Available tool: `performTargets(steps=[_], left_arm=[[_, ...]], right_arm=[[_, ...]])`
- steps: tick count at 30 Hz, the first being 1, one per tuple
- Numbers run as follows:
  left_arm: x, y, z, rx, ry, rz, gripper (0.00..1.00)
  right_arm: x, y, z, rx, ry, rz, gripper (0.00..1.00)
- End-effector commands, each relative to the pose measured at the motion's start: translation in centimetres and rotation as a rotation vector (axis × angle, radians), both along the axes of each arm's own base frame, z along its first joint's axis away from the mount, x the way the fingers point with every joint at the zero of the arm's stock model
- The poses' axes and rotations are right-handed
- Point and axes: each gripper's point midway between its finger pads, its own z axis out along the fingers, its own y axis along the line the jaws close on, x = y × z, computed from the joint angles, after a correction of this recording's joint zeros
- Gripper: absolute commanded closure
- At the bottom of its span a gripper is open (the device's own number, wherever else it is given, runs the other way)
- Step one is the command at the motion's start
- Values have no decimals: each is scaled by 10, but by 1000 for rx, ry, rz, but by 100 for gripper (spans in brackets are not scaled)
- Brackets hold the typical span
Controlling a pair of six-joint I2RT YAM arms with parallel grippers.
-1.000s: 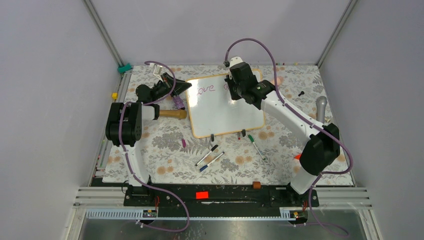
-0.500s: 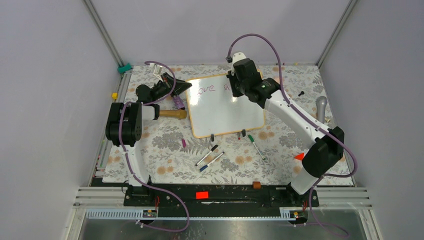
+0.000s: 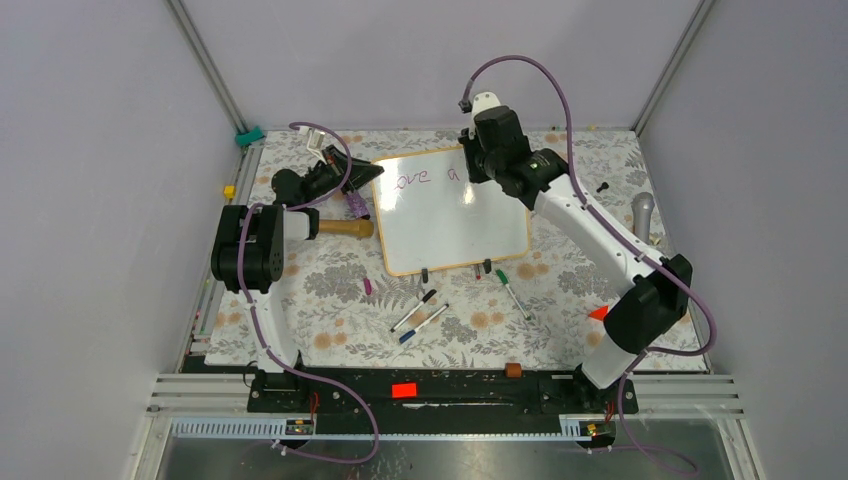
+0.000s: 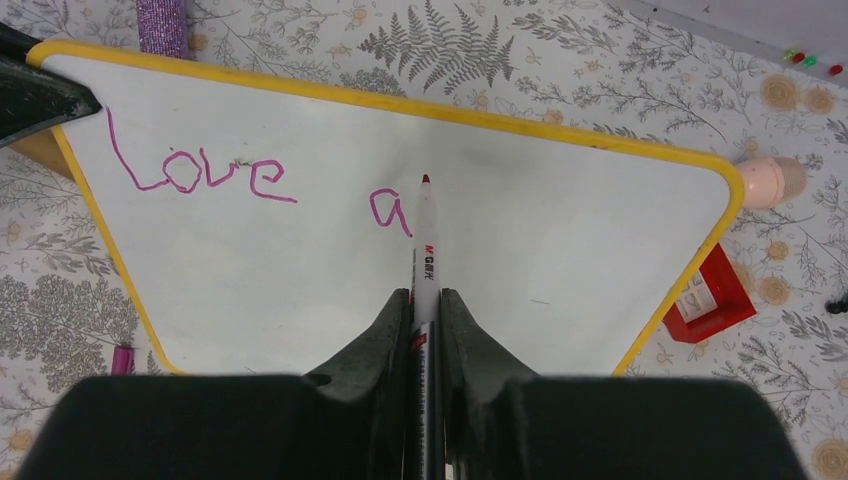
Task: Write a sentence on the whiteboard
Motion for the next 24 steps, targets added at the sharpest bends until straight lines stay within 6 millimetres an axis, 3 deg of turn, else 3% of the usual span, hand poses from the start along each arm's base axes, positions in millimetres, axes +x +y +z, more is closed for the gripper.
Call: performTargets(steps=[1, 13, 24], left_arm=[[-24, -18, -29, 100, -80, -121, 100], [-24, -18, -29, 102, -85, -124, 100], [-25, -18, -29, 103, -85, -125, 100]], right_arm=[[15, 4, 17, 33, -50, -14, 100], [27, 8, 17, 38, -49, -16, 100], [26, 4, -3, 21, -6, -27, 100]])
